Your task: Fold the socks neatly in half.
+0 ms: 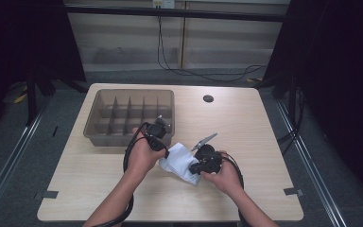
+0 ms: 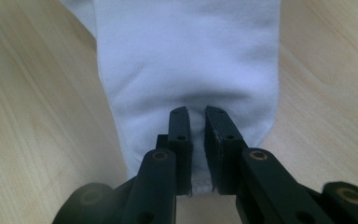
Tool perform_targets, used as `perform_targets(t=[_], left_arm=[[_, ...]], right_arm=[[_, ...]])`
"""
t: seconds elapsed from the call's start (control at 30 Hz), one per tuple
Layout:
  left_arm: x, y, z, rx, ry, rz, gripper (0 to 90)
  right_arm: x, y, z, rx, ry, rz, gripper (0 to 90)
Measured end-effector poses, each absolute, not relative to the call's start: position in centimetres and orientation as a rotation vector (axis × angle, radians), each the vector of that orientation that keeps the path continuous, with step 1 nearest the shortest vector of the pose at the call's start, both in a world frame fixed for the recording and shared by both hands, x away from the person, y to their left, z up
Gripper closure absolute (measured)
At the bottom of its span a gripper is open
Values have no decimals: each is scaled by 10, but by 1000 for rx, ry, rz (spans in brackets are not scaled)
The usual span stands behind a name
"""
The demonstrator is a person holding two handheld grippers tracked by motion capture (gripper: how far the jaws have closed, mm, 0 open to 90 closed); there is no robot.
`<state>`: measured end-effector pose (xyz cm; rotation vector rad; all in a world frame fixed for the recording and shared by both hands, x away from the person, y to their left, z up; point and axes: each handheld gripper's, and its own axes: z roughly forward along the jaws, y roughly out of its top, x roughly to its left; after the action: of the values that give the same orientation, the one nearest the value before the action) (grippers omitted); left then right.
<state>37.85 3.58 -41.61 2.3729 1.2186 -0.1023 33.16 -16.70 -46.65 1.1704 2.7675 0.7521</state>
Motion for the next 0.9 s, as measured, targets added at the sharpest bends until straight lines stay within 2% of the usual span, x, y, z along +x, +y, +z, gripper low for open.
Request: perform_targets(t=[0.3,0.63,0.9], left_arm=[[379,37,-411,2387,1207,-81,840],[381,41,-415,2387,1224,-77,840],[382,44,-421,2383,1228,-84,840]], right_arm=[[334,-160,-465,1162,2766,742,807],[340,-157,-446,1122,2724,760,801],[352,-137,-442,1116,2713,824,804]])
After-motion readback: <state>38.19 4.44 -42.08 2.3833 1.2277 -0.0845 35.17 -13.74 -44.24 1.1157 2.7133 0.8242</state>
